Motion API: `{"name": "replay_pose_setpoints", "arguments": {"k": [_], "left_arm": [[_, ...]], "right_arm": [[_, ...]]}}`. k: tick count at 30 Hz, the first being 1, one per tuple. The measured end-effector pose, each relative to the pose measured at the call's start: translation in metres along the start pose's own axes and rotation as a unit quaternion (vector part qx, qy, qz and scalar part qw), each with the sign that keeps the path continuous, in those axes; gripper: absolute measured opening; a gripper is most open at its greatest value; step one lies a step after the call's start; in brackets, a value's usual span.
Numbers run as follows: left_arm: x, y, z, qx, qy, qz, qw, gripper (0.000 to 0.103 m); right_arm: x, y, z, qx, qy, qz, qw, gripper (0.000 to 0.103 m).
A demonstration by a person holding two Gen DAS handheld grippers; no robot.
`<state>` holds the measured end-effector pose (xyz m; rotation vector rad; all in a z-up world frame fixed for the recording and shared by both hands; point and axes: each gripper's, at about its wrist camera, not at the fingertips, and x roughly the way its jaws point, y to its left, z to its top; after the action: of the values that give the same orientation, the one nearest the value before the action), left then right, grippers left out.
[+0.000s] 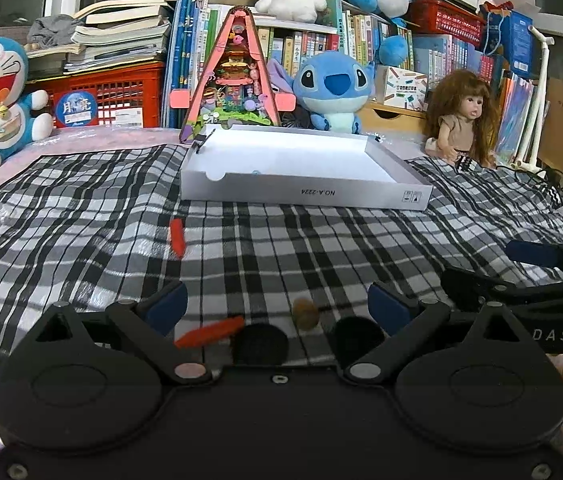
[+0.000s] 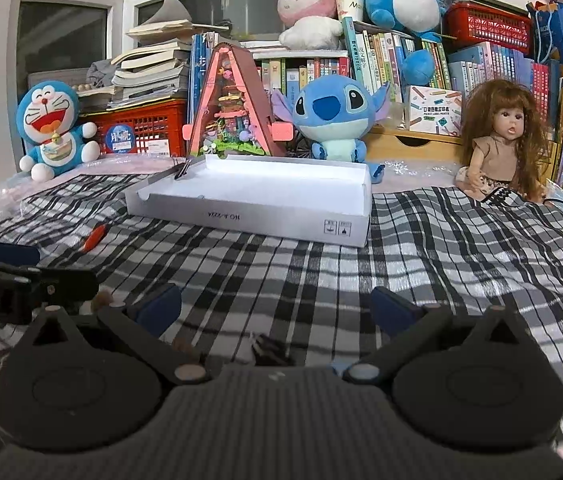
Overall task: Organize rigid objects
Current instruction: 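Withdraw both open tools from the box back over the cloth, then grasp a black round cap with the left tool while the right tool grasps the black binder clip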
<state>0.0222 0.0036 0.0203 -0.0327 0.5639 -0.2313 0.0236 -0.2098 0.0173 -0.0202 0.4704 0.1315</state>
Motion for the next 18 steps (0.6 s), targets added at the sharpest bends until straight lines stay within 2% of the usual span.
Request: {"name": "replay_pose_setpoints", "arguments": {"k": [6, 8, 10, 12, 14, 16, 18], "left_arm": [[-0.009, 0.000, -0.012, 0.006, -0.009, 0.017, 0.9998, 0.096], [-0.011, 0.000, -0.015, 0.004, -0.012, 0.020, 0.9997, 0.093], [-0.014, 0.000, -0.018, 0.006, -0.013, 0.026, 0.9996, 0.078], [-0.015, 0.000, -0.022, 0.001, -0.006, 0.025, 0.9997, 0.068], [-0.017, 0.002, -0.025, -0.011, 0.003, 0.017, 0.9998, 0.063], [-0.017, 0.003, -0.028, -0.013, 0.008, 0.015, 0.9998, 0.053], [-0.016, 0.004, -0.029, -0.013, 0.009, 0.021, 0.9997, 0.051]], "right_arm": [[-0.009, 0.004, -0.013, -0.003, 0.008, 0.002, 1.000, 0.103], [-0.010, 0.004, -0.016, -0.003, 0.010, 0.000, 1.000, 0.103], [-0.012, 0.004, -0.019, 0.000, 0.011, -0.001, 1.000, 0.103], [-0.015, 0.004, -0.021, 0.009, 0.013, 0.001, 1.000, 0.101], [-0.017, 0.004, -0.022, 0.016, 0.017, 0.004, 1.000, 0.093], [-0.019, 0.006, -0.024, 0.015, 0.020, 0.008, 1.000, 0.090], [-0.022, 0.010, -0.026, 0.006, 0.018, 0.010, 1.000, 0.087]]}}
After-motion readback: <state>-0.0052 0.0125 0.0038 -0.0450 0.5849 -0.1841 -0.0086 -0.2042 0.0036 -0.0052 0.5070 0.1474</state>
